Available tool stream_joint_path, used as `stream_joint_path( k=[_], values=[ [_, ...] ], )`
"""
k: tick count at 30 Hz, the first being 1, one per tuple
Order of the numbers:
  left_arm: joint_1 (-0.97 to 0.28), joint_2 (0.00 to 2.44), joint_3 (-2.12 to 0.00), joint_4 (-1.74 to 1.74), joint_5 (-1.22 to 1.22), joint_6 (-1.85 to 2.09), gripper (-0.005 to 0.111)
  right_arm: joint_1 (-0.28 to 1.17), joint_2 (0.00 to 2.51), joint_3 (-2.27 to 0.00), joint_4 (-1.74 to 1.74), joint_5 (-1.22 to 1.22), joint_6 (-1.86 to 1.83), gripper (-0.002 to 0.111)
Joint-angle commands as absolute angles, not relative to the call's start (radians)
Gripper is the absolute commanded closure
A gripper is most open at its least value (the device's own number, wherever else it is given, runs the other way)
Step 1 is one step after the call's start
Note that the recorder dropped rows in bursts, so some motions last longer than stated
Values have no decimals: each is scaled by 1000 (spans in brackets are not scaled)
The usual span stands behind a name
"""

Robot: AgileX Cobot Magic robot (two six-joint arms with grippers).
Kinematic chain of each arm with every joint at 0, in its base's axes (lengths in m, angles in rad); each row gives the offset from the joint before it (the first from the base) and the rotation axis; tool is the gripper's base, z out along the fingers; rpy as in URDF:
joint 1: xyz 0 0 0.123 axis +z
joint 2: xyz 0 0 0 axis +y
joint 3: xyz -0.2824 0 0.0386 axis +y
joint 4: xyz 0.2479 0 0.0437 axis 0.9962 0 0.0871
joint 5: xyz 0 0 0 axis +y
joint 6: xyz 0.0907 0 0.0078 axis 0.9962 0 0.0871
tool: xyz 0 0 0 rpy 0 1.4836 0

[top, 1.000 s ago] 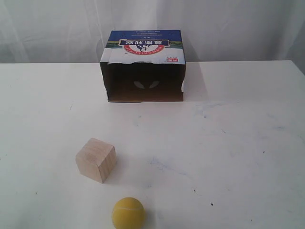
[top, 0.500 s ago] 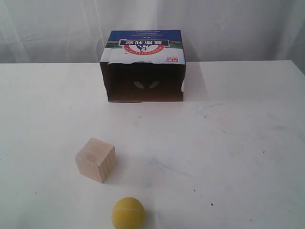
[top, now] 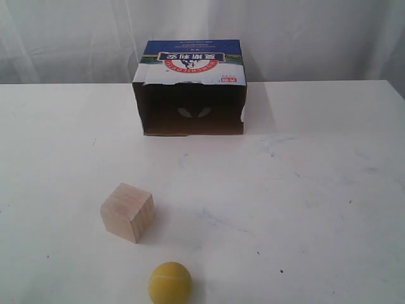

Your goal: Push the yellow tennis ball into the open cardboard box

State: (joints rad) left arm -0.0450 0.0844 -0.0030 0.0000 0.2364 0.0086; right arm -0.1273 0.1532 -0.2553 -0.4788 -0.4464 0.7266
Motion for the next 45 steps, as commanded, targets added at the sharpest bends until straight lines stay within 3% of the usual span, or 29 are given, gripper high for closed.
stream_joint_path(
  k=[1, 4, 7, 11, 15, 18, 23, 28, 35, 45],
  values=[
    [-43, 79, 0, -9, 234, 0, 107, -120, 375, -399, -844, -409, 738, 108],
    [-43, 79, 0, -9, 234, 0, 107, -120, 568, -447, -1093, -198, 746, 108],
    [-43, 79, 0, -9, 234, 0, 107, -120, 760, -499, -1089, 60, 781, 108],
    [-43, 79, 0, -9, 234, 0, 107, -120, 912, -630, -823, 333, 706, 108],
    [-43, 79, 0, -9, 234, 0, 107, -120, 997, -766, -352, 626, 150, 108],
    [-43, 79, 0, -9, 234, 0, 107, -120, 1040, -840, -112, 795, -10, 108],
    [-43, 79, 0, -9, 234, 0, 107, -120, 1040, -900, 132, 920, -181, 108],
    [-43, 79, 0, -9, 234, 0, 107, -75, 986, -921, 160, 1040, -181, 108],
    [-43, 79, 0, -9, 234, 0, 107, 109, 907, -921, 274, 1221, -259, 108],
    [-43, 79, 0, -9, 234, 0, 107, 301, 955, -918, 714, 1221, -295, 108]
  ],
)
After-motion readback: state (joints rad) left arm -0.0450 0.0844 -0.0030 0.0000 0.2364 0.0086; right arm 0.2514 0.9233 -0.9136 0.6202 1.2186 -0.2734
